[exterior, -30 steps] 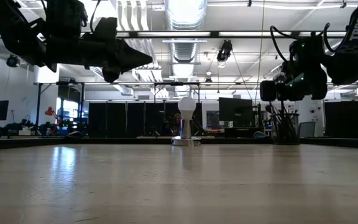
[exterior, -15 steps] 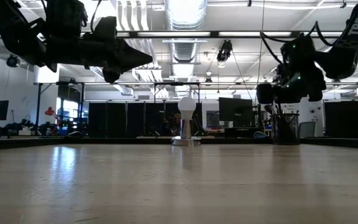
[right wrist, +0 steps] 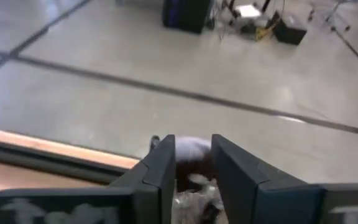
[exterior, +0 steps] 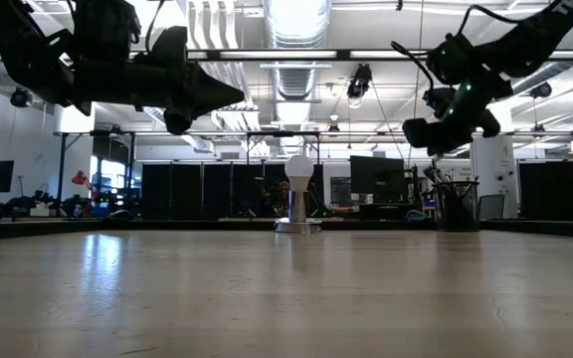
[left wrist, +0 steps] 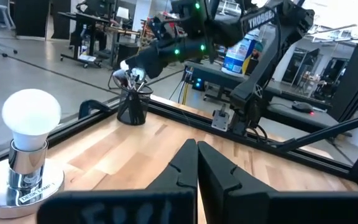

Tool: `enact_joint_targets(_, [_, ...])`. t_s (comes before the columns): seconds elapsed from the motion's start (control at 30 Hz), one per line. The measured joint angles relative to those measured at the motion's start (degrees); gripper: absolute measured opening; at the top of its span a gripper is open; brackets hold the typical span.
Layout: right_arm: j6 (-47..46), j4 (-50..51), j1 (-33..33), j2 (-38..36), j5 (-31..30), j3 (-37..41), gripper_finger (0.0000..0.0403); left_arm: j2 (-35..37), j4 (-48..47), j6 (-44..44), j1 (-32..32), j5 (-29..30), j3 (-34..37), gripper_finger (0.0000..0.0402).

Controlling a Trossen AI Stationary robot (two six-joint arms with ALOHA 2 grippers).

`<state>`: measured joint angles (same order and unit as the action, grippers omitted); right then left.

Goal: Pick & Place Makeup Supplies
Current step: Return to Home Position

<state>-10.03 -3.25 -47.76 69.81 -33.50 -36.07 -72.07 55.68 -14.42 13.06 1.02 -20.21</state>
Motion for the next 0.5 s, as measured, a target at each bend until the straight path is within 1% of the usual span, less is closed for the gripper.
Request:
enact_joint_targets(0.1, [1.6,5.6,-1.9,-0.1,3.7,-3.0,0.0068,0.0,-0.2,0.4,0.0,0.0,0.0,0.0004])
enact_joint_targets(0.2, [2.5,7.4,-3.4,0.5,9.1,-4.3,0.0032,0.0,-0.4,0.7,0.0,0.0,0.0,0.0005])
enact_joint_targets(0.27, [2.9,8.3,-4.1,0.9,11.2,-4.4,0.0014,0.0,-0.9,1.0,0.0,0.0,0.0,0.0005])
enact_joint_targets(0.37, [4.1,9.0,-4.7,1.0,14.5,-4.3,0.0009,0.0,-1.4,1.5,0.0,0.0,0.2,0.0005])
enact_joint_targets(0.5, [8.4,6.7,-3.7,-1.8,24.2,-2.0,0.0008,1.1,-1.6,3.0,0.3,-1.1,1.1,0.0001])
